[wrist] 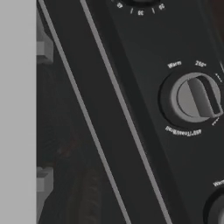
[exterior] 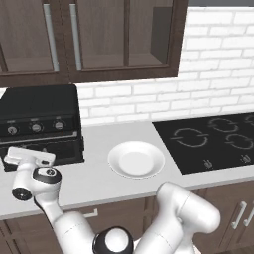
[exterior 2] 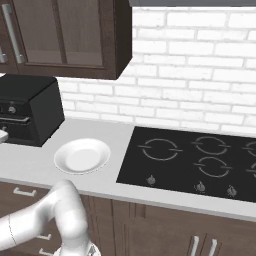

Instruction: Pick up the kebab skewer and baguette bread, and place them inside the toaster oven. Close the toaster oven door and start by setting the timer.

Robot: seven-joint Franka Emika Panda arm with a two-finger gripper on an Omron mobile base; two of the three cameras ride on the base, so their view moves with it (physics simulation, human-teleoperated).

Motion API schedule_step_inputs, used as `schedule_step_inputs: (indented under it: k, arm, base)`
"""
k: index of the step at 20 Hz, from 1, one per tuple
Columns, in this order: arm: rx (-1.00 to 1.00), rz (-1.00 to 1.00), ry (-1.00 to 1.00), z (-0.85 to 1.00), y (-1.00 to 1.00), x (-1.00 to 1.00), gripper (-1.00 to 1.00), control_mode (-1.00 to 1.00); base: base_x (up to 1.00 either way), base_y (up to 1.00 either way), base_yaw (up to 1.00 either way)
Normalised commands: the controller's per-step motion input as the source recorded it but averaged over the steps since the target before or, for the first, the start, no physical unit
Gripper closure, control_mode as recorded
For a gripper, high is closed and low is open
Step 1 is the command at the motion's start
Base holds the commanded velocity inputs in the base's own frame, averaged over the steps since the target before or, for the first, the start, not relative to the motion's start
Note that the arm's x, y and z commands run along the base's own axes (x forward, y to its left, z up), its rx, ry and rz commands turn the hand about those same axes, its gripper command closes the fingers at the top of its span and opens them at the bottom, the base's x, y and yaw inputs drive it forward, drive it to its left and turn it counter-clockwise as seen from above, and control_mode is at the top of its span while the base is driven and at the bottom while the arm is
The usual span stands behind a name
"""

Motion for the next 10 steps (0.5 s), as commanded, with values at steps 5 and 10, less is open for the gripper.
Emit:
schedule_step_inputs:
  k: [5,10]
  arm:
    - [0.0,0.0,0.04,0.45,0.0,-0.42,-1.0,-1.0]
    - [0.0,0.0,0.07,0.69,0.0,-0.27,-1.0,-1.0]
  base:
    - [0.0,0.0,0.0]
    - [0.0,0.0,0.0]
